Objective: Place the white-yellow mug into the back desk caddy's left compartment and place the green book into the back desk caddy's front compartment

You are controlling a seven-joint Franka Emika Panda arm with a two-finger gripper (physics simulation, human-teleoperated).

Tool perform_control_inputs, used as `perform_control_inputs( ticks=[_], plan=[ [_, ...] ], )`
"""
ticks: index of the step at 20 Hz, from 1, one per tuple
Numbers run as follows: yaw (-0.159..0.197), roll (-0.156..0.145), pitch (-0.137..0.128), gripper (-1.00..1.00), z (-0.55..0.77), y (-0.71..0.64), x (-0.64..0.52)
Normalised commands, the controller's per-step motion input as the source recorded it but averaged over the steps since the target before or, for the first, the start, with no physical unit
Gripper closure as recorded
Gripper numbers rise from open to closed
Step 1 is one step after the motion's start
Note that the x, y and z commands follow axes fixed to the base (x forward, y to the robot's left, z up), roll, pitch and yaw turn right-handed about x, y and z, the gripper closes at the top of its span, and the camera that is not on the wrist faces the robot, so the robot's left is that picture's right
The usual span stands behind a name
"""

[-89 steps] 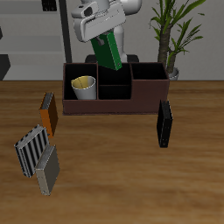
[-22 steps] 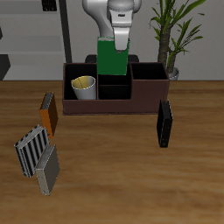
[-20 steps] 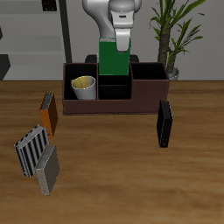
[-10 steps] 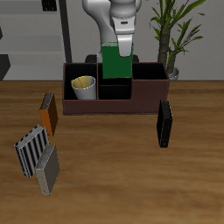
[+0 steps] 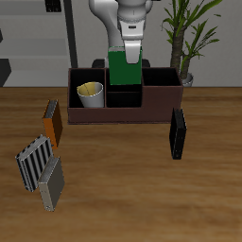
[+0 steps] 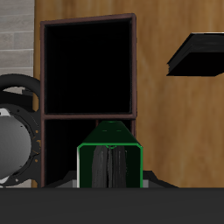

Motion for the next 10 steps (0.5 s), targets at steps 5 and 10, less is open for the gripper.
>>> perform_control_inputs(
  ticks=[5,10],
  plan=[
    [-0.043,-0.016,0.059,1.0,-0.03,-0.05,-0.18],
    [-0.024,-0.066,-0.003,1.0,0.13,-0.15,0.08]
  ],
)
